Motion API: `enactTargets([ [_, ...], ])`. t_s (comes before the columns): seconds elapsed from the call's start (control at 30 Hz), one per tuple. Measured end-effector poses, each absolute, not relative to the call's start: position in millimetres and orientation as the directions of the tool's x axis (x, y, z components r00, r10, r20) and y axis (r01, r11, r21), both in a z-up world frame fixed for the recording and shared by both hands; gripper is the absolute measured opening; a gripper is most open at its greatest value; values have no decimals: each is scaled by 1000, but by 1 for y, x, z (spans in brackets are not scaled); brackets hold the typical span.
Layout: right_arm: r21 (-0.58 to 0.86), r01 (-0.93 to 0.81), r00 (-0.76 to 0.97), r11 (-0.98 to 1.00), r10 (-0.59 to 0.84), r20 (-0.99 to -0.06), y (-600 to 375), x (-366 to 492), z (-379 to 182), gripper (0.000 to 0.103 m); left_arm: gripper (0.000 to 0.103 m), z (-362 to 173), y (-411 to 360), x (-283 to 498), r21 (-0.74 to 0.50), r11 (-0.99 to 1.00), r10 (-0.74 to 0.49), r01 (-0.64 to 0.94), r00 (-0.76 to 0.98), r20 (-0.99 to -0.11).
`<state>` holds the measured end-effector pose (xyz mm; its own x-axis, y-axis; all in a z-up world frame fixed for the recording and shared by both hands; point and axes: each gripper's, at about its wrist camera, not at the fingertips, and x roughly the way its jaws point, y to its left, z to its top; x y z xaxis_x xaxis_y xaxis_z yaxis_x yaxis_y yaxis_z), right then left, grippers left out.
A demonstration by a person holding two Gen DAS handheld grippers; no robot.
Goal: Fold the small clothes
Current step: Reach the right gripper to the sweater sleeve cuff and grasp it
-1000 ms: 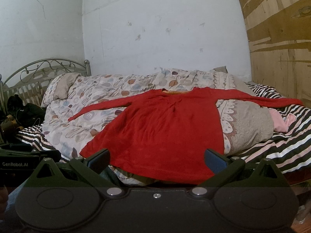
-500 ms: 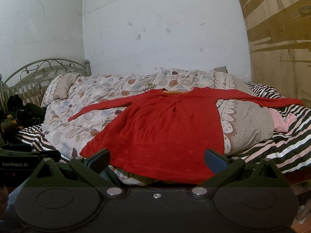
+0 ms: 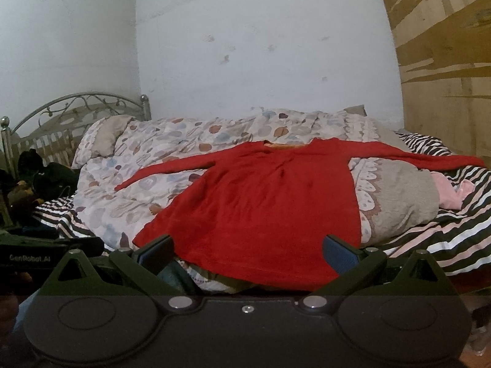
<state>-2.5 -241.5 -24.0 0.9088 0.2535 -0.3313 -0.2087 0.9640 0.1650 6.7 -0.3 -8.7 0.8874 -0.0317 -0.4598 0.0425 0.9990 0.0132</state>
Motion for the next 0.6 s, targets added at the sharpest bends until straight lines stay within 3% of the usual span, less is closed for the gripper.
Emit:
enactTargets([
  [0.13, 78, -245, 912, 966, 257, -318, -237, 2, -20, 103, 103, -10, -1, 12, 6, 998, -56, 67, 872, -487],
  [0.33, -109, -199, 968, 974, 179, -174, -241, 13, -1, 103, 103, 6, -3, 51, -17, 996, -81, 84, 856, -510],
  [0.6, -88, -150, 968, 985, 128, -218, -273, 77, 15, 103, 103, 33, 1, 114, 11, 998, -48, 61, 874, -484],
])
